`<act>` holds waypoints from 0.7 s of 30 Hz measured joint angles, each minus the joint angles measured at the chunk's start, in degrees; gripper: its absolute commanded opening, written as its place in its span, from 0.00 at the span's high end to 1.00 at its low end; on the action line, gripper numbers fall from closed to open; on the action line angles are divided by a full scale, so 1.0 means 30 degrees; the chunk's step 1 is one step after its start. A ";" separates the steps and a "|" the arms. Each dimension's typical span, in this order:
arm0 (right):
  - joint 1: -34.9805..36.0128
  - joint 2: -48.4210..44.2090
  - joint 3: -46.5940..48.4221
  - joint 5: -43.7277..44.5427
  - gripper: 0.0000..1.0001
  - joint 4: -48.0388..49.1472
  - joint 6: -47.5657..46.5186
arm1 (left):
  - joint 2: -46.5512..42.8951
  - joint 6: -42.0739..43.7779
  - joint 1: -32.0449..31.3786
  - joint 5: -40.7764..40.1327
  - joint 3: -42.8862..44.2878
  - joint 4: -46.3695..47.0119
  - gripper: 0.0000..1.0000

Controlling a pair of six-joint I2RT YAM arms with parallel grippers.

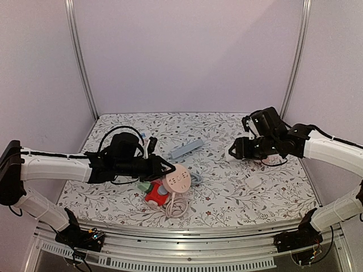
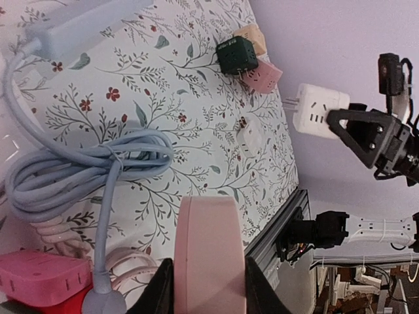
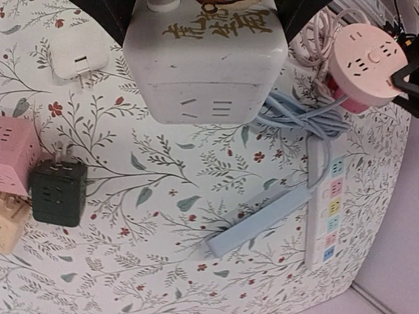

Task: Pull the plug off the socket
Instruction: Place the plug at the center of the board.

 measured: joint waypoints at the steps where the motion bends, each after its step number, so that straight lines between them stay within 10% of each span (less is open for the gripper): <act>1: -0.1020 -0.0073 -0.0605 -0.0233 0.74 -0.0007 0.0095 | 0.0000 0.0051 0.0000 0.0058 0.0000 0.0000 0.91; 21: -0.6105 0.3286 -0.2004 -0.1166 0.69 0.1173 0.0277 | -0.1035 0.0911 0.0000 -0.0015 0.0000 -0.0233 0.90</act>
